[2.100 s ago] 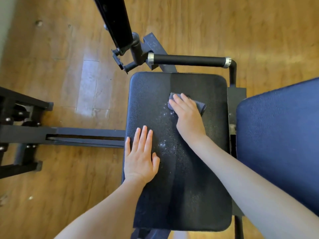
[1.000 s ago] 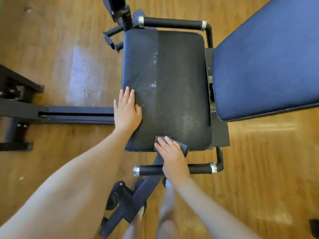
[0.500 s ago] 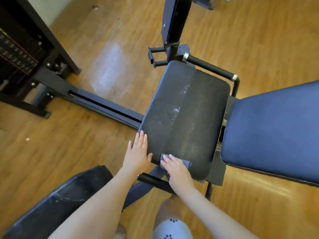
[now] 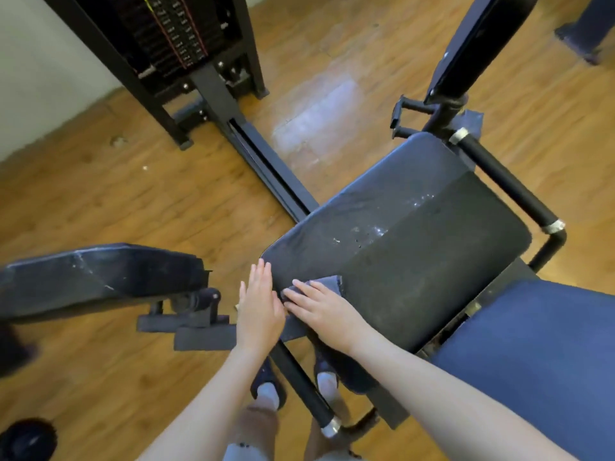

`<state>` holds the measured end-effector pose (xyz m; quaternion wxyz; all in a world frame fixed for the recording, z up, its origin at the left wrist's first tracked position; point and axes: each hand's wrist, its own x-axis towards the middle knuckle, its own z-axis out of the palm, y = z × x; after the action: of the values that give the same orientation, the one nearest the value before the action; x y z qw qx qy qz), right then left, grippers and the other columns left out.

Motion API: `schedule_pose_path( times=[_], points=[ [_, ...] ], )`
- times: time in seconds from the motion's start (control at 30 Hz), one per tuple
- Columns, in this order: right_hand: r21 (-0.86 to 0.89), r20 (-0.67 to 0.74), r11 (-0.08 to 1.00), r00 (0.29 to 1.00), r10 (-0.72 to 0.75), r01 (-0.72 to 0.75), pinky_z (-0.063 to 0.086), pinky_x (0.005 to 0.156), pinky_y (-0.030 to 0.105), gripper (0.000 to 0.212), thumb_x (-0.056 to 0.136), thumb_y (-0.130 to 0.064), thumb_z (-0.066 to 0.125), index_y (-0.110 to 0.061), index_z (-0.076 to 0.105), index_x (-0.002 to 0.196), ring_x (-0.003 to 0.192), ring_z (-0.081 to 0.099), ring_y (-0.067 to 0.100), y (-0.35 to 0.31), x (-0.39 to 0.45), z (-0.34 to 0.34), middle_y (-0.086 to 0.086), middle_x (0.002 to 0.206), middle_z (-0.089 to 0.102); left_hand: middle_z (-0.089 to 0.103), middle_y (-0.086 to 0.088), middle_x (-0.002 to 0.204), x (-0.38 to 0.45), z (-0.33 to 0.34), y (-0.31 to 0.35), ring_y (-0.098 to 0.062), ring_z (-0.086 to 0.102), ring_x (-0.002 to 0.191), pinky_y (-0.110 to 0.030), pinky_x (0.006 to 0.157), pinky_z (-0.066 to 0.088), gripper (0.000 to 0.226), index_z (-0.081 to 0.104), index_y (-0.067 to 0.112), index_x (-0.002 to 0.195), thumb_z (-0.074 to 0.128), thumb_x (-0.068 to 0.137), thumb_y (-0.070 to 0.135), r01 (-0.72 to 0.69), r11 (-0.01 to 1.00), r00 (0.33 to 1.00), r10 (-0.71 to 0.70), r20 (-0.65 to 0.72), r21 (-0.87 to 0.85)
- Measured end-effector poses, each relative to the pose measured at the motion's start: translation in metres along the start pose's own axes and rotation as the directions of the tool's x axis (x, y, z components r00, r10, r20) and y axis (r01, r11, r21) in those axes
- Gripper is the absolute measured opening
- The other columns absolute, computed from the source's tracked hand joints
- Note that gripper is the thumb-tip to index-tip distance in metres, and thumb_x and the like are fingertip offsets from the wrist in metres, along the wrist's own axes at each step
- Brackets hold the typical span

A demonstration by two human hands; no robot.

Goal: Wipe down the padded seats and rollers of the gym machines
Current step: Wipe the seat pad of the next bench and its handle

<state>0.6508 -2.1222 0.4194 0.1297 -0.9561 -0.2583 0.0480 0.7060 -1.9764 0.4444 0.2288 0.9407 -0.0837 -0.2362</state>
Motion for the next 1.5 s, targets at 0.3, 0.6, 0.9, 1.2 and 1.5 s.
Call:
schedule_pose_path(
  times=[0.3,0.6,0.9,1.2,1.5],
  points=[
    [0.113,-0.107,0.993,0.994,-0.025,0.037,0.044,0.095,0.044,0.05,0.065,0.004,0.074,-0.008,0.066,0.112,0.115,0.057,0.03,0.036,0.004,0.004,0.01,0.121,0.062,-0.01,-0.006,0.158,-0.022,0.019,0.009,-0.012,-0.015,0.142,-0.032,0.114,-0.004,0.075,-0.002,0.008,0.15,0.042,0.097,0.038,0.059,0.998,0.997,-0.061,0.057,0.03],
    [0.008,-0.22,0.974,0.95,0.222,-0.226,0.036,0.097,0.041,0.048,0.075,0.01,0.034,-0.001,0.065,0.109,0.114,0.051,0.034,0.175,-0.044,-0.03,0.015,0.12,0.062,-0.035,-0.019,0.148,-0.011,0.034,0.045,-0.032,-0.028,0.139,-0.046,0.113,-0.01,0.122,-0.024,-0.001,0.142,0.049,0.078,0.072,0.233,0.932,0.937,-0.291,0.193,0.277],
    [0.137,-0.164,0.616,0.595,0.787,-0.776,0.023,0.112,0.04,0.055,0.08,0.019,0.039,-0.001,0.05,0.13,0.134,0.033,0.035,0.278,-0.066,-0.079,0.017,0.142,0.042,-0.036,-0.024,0.146,-0.003,0.034,0.058,-0.036,-0.027,0.139,-0.048,0.115,-0.006,0.123,-0.027,-0.005,0.14,0.053,0.08,0.067,0.274,0.882,0.898,-0.377,0.225,0.383],
    [0.152,-0.211,0.463,0.429,0.878,-0.873,0.037,0.097,0.045,0.042,0.081,0.013,0.041,0.001,0.051,0.12,0.118,0.042,0.036,0.256,-0.041,-0.073,0.02,0.127,0.047,-0.035,-0.026,0.145,-0.003,0.033,0.06,-0.038,-0.026,0.138,-0.047,0.114,-0.007,0.12,-0.026,-0.006,0.14,0.051,0.082,0.066,0.261,0.875,0.897,-0.376,0.234,0.408],
    [0.144,-0.195,0.791,0.767,0.611,-0.594,0.047,0.089,0.046,0.05,0.066,0.014,0.043,0.003,0.061,0.112,0.112,0.055,0.039,0.099,0.007,-0.021,0.019,0.121,0.06,-0.035,-0.026,0.145,-0.007,0.031,0.057,-0.037,-0.027,0.138,-0.046,0.114,-0.009,0.121,-0.026,-0.007,0.139,0.052,0.081,0.066,0.242,0.897,0.917,-0.336,0.215,0.37]
  ],
)
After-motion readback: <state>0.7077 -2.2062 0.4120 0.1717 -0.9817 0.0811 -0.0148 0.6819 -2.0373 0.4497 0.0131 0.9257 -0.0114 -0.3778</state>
